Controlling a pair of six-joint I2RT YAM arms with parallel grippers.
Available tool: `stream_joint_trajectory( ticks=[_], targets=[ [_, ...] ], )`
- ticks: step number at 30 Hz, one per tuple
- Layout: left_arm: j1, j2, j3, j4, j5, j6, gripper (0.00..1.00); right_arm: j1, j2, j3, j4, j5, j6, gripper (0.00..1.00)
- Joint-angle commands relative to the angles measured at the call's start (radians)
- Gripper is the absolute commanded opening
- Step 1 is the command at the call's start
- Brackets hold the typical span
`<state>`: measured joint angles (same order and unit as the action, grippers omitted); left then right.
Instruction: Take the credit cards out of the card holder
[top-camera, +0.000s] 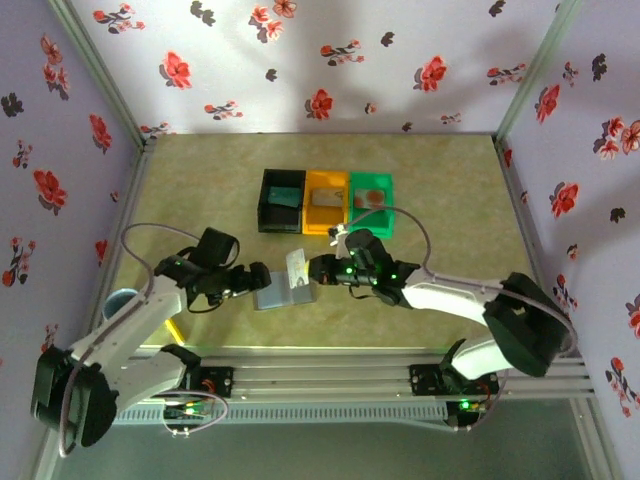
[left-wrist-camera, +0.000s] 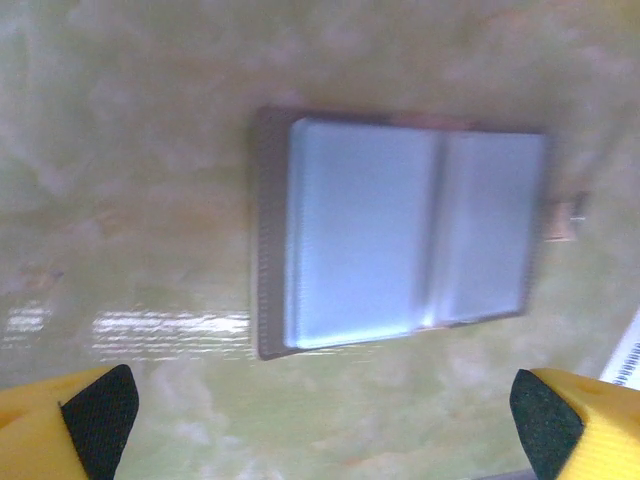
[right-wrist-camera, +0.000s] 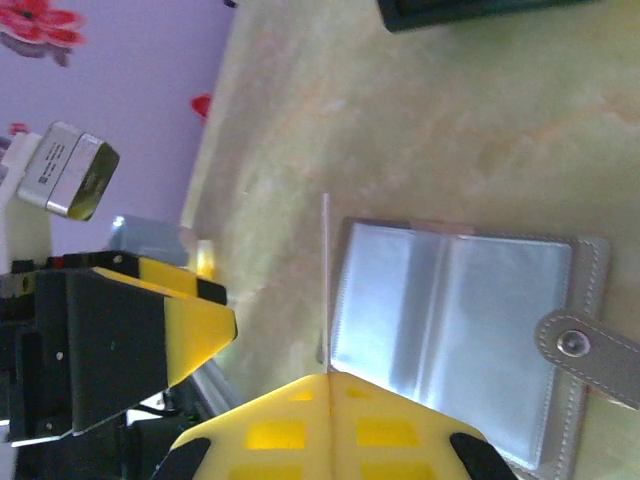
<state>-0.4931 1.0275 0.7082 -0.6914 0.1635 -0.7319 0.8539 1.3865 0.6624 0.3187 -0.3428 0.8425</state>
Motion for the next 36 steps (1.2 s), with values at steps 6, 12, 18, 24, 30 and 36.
stream_joint_trajectory(
  ticks=[6, 12, 18, 24, 30, 36],
  targets=[
    [0.035, -0.092, 0.041, 0.09, 0.132, 0.114, 1.0, -0.032, -0.169, -0.056, -0.032, -0.047, -0.044, 0.0],
    [0.041, -0.126, 0.02, 0.23, 0.249, 0.116, 1.0, -0.05, -0.24, -0.085, -0.009, -0.103, -0.042, 0.0],
    [0.045, -0.164, -0.033, 0.354, 0.335, 0.083, 1.0, -0.053, -0.269, -0.102, 0.029, -0.144, -0.033, 0.0],
    [0.044, -0.164, -0.112, 0.555, 0.458, -0.01, 0.99, -0.052, -0.256, -0.104, 0.059, -0.177, -0.021, 0.0],
    [0.043, -0.151, -0.157, 0.649, 0.513, -0.053, 0.96, -0.052, -0.249, -0.101, 0.092, -0.198, -0.008, 0.0],
    [0.037, -0.146, -0.207, 0.806, 0.56, -0.132, 0.91, -0.053, -0.209, -0.096, 0.14, -0.23, 0.011, 0.0]
  ],
)
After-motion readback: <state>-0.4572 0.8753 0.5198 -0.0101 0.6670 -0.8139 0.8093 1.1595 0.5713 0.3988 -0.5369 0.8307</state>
